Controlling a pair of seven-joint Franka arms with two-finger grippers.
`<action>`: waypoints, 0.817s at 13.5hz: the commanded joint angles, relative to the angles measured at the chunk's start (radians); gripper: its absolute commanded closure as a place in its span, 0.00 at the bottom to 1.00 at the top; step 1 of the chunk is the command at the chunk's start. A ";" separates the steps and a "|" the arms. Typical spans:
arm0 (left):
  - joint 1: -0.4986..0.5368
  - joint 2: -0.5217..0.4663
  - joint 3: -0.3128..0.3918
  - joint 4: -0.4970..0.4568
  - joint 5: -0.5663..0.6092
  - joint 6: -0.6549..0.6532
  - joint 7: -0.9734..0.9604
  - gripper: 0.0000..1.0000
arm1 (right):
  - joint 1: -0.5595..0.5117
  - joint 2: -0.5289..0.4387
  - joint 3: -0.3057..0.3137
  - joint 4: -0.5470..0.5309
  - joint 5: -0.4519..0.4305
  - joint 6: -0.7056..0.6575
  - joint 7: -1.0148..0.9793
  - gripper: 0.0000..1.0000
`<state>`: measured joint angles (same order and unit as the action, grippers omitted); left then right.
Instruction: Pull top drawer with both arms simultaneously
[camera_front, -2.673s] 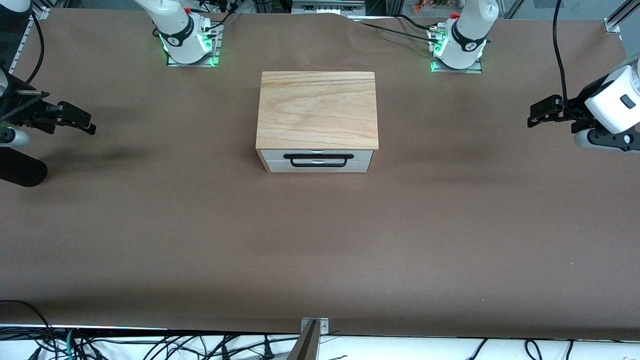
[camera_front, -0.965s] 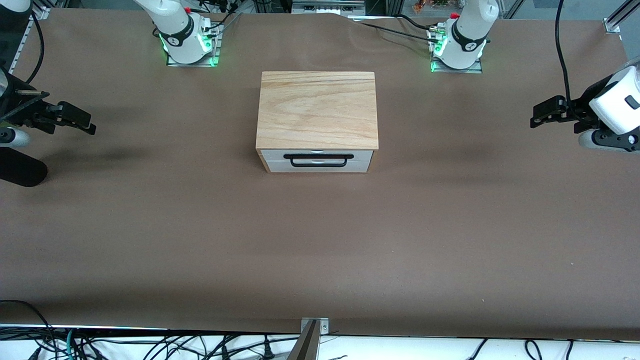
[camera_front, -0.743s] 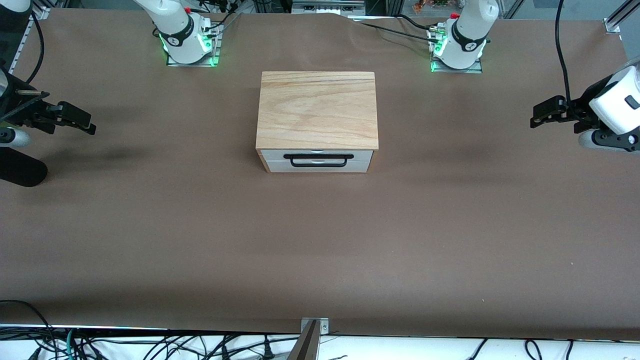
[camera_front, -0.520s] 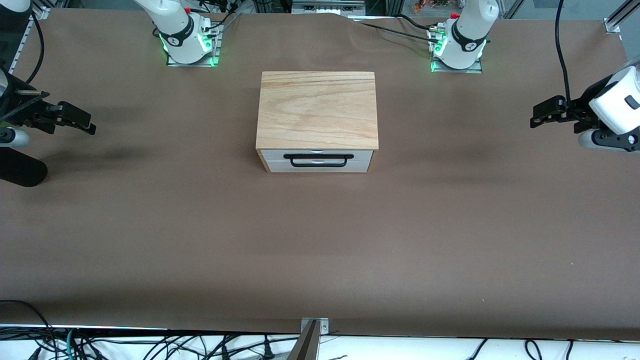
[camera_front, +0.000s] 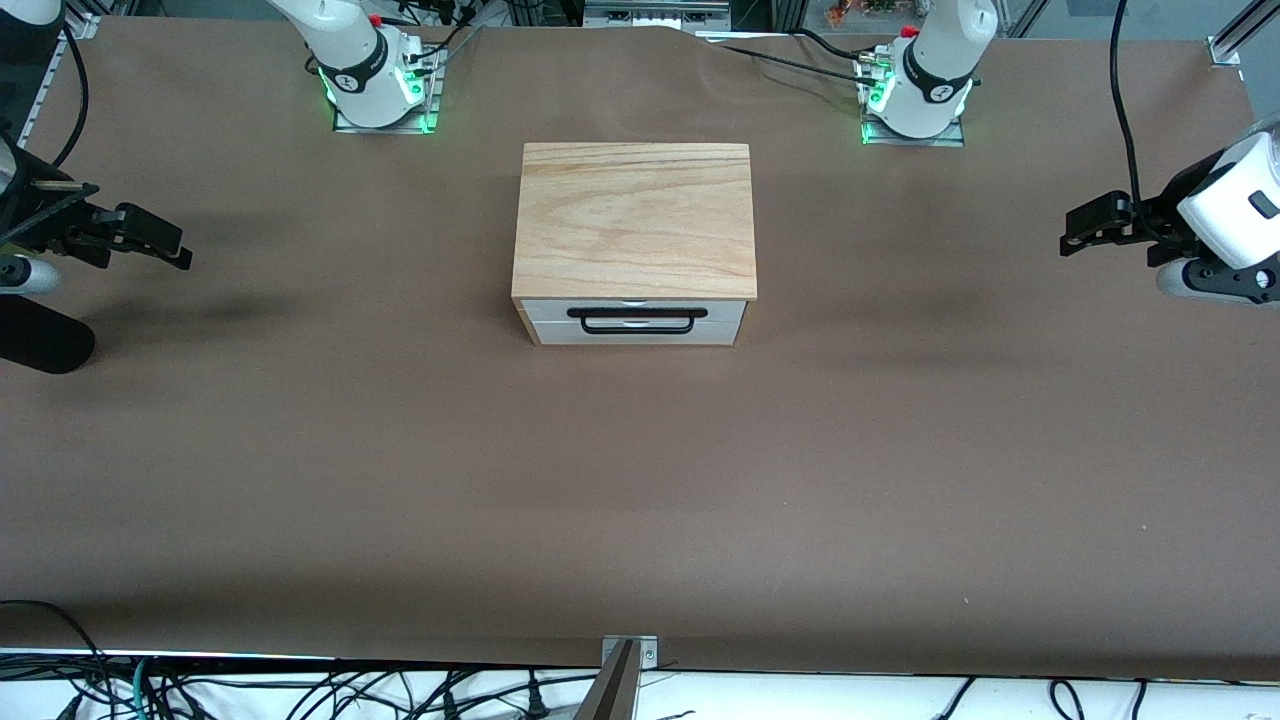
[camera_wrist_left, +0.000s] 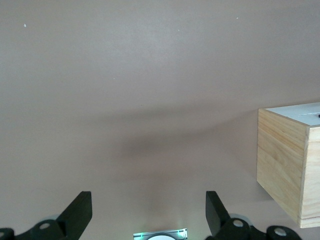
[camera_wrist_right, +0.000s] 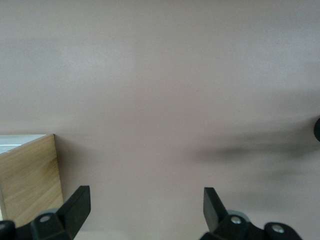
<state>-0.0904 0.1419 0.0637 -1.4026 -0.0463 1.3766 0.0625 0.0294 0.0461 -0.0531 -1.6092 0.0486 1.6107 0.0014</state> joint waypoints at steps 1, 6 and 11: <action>0.000 -0.004 -0.002 -0.009 -0.018 0.013 0.023 0.00 | 0.000 0.009 -0.001 0.014 0.010 -0.014 0.006 0.00; -0.008 0.037 -0.005 -0.009 -0.021 0.013 0.026 0.00 | 0.001 0.076 0.001 0.018 0.014 -0.015 0.002 0.00; -0.054 0.168 -0.008 -0.007 -0.147 0.024 0.017 0.00 | 0.000 0.161 0.019 0.028 0.160 0.073 -0.032 0.00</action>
<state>-0.1215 0.2487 0.0496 -1.4159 -0.1373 1.3893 0.0678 0.0311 0.1626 -0.0398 -1.6090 0.1648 1.6569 -0.0049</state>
